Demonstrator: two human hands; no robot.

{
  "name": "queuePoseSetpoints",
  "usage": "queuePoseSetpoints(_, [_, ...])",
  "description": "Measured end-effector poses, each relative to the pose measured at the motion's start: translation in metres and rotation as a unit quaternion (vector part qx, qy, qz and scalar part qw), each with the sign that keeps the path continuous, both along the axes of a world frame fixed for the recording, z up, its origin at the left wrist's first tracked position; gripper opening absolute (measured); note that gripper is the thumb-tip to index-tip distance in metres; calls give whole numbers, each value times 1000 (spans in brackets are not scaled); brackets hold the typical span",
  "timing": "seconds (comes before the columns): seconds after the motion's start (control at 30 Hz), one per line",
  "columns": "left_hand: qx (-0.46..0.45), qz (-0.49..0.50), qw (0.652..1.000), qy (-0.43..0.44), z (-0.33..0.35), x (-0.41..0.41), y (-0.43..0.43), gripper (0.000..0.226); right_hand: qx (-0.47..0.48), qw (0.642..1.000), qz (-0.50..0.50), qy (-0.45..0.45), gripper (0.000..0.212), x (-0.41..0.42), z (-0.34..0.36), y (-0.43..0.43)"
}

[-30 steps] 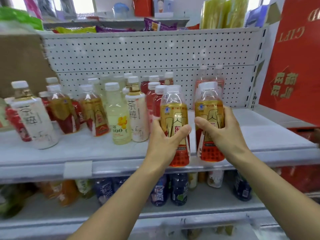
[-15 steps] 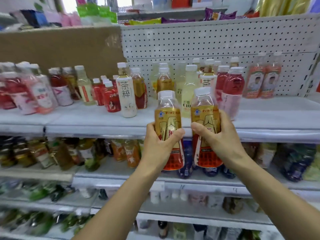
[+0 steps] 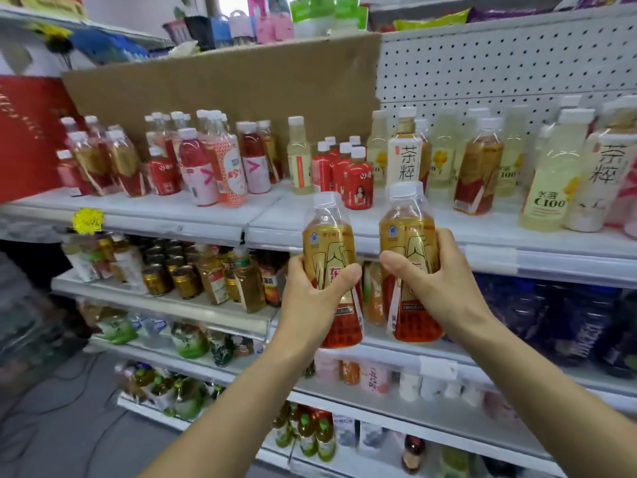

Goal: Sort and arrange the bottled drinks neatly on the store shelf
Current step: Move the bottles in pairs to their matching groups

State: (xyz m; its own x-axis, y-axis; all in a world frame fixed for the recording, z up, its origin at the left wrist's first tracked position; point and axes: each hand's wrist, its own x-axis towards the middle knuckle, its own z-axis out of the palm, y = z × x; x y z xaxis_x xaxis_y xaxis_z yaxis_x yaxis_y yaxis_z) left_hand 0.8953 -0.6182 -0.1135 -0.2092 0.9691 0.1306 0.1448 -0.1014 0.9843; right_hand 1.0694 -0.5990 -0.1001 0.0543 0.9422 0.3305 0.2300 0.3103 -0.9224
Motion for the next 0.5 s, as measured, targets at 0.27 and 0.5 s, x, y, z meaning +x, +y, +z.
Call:
queuePoseSetpoints(0.27, [11, 24, 1000, 15, 9, -112, 67, 62, 3, 999, 43, 20, 45, -115, 7, 78])
queuePoseSetpoints(0.5, [12, 50, 998, -27, 25, -215, 120, 58, 29, 999, 45, 9, 42, -205, 25, 147])
